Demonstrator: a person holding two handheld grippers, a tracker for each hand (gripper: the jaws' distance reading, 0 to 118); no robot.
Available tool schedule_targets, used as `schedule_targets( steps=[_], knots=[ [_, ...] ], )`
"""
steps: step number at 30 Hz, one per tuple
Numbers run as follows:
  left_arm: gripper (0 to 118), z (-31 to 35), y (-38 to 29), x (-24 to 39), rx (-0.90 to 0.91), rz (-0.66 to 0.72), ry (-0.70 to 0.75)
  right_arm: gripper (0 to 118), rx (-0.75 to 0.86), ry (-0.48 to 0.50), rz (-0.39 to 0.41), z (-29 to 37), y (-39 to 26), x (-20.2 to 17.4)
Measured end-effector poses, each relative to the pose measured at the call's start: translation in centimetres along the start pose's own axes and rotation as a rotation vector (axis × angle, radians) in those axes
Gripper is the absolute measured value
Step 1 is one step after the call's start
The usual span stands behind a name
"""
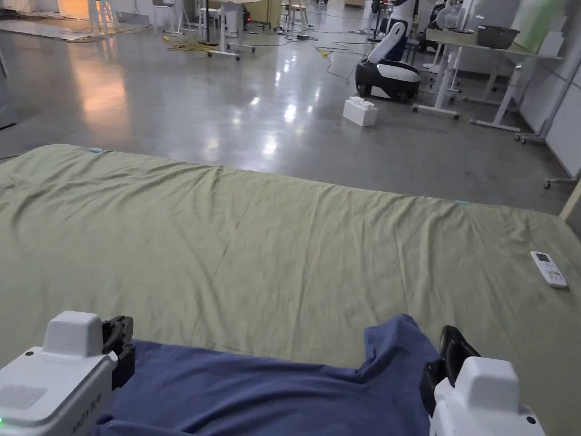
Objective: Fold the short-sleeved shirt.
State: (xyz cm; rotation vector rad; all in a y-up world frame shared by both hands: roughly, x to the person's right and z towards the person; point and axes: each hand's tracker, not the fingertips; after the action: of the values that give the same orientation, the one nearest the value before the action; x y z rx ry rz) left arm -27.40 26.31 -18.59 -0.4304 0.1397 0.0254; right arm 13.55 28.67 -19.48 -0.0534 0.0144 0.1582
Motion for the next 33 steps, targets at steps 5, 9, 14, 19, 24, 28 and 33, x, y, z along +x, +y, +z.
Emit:
schedule_targets(
  steps=[5,9,14,19,24,28,33],
  knots=[
    [4,-6.8,-0.1,-3.7,-0.176,0.054,0.009,0,-0.05,0.013,0.016,-1.3,-0.8,-0.2],
    [5,-12.8,-0.1,-6.0,-0.349,0.089,-0.01,0,-0.105,0.021,0.025,-2.3,-2.1,0.1],
    [63,-18.6,-0.4,-6.6,-0.446,0.068,0.009,0,-0.172,0.012,0.027,-3.1,-3.5,0.8],
    [81,-23.2,-2.1,-6.5,-0.578,0.124,-0.031,0,-0.231,-0.001,0.069,-3.5,-5.3,1.4],
    [80,-25.0,-4.0,-5.3,-0.654,0.042,-0.006,0,-0.288,-0.019,0.067,-4.0,-7.1,2.2],
    [51,-24.4,-3.8,-4.1,-0.589,-0.036,0.012,0,-0.332,-0.019,0.038,-4.7,-8.0,3.0],
    [13,-23.7,-4.2,-2.8,-0.546,-0.135,-0.031,0,-0.425,-0.01,-0.044,-8.1,-9.3,4.7]
  ],
)
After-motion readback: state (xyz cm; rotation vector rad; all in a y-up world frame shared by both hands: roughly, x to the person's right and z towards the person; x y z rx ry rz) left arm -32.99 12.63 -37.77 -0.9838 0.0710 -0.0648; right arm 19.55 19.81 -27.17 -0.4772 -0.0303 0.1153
